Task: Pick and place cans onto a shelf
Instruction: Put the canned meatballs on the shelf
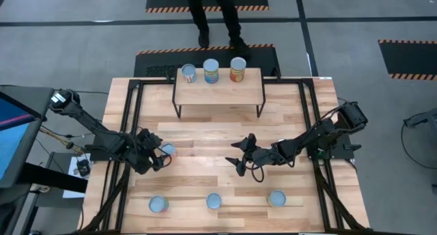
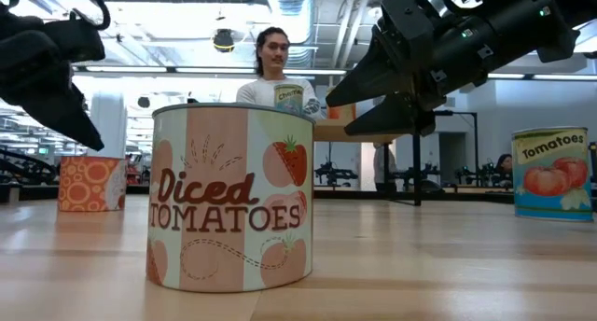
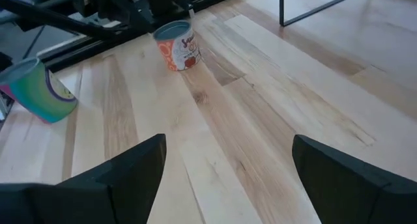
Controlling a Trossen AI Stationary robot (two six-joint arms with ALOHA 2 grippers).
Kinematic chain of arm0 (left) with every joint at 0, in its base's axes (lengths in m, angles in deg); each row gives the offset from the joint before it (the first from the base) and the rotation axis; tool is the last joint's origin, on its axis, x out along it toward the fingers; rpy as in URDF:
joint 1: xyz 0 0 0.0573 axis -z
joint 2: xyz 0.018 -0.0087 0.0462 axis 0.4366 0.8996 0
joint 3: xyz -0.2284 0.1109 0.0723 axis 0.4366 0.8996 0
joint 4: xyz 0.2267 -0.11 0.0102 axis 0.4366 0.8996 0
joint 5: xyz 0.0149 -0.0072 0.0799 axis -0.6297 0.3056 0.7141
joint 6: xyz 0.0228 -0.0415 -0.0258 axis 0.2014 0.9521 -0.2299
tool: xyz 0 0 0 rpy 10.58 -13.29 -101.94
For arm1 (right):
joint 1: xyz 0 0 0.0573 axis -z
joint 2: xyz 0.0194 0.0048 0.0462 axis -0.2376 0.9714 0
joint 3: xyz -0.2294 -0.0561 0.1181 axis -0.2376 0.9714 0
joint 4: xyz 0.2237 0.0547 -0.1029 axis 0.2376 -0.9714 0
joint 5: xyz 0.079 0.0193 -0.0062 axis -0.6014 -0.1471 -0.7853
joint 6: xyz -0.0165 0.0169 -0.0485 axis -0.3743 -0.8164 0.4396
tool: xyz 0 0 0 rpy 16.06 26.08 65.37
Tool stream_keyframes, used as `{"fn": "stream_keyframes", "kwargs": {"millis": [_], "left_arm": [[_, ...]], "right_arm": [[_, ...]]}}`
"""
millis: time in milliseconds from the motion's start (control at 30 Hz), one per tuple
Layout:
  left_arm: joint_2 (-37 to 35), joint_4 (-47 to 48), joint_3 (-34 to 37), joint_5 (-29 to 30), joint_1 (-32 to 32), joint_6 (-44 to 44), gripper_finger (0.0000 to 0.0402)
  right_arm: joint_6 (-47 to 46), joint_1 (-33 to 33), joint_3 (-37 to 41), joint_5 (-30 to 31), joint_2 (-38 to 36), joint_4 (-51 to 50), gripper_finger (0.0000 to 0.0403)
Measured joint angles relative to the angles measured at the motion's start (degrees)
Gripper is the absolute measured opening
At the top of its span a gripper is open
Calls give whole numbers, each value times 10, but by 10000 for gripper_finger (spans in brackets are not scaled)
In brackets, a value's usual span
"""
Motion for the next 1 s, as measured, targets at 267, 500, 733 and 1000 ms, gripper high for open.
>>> {"fn": "stream_keyframes", "kwargs": {"millis": [267,500,733,1000], "left_arm": [[0,-65,45,5,-17,20,373],[0,-117,48,-32,-20,-83,373],[0,-204,47,-38,-45,-340,373],[0,-149,9,-36,-82,-321,373]], "right_arm": [[-6,0,0,0,0,0,353],[-6,4,0,0,0,0,353],[-3,8,0,0,0,3,350],[-3,8,0,0,0,5,349]]}}
